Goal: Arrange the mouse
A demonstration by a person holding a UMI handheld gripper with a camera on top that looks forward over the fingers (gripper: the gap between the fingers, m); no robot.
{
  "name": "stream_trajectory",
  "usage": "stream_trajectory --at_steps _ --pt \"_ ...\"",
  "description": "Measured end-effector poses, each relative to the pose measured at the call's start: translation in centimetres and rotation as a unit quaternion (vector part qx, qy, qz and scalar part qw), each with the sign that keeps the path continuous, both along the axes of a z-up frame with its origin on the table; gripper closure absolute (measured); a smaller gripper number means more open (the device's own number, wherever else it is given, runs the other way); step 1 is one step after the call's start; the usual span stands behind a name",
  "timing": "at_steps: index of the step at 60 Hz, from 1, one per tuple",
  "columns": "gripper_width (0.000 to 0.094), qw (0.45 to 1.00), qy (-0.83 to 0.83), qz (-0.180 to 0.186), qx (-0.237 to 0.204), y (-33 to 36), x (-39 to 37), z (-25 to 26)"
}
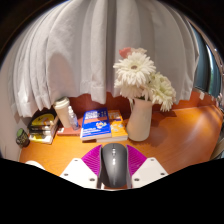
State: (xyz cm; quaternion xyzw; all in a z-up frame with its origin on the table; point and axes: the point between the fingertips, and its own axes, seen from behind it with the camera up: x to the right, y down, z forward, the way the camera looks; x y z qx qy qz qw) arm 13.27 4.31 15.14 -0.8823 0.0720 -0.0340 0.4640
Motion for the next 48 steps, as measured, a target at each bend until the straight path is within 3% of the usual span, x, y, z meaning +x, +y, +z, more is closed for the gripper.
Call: stream_trajectory --at_steps 11,19,29,40,48 --pt "0.0594 0.995 -0.010 0.018 0.094 0.9 -9.3 13.4" --pt "0.0593 0.991 -0.001 0.067 0.117 0.7 -20.0 15.7" --pt "0.0598 0.991 0.015 0.125 0.048 -0.5 -32.3 6.5" --pt "0.0602 0.988 0.021 0.142 -0.052 -3.5 -39.3 -7.5" --pt "0.0601 0.984 0.011 0.147 -0.099 -5.5 -40.8 -13.7"
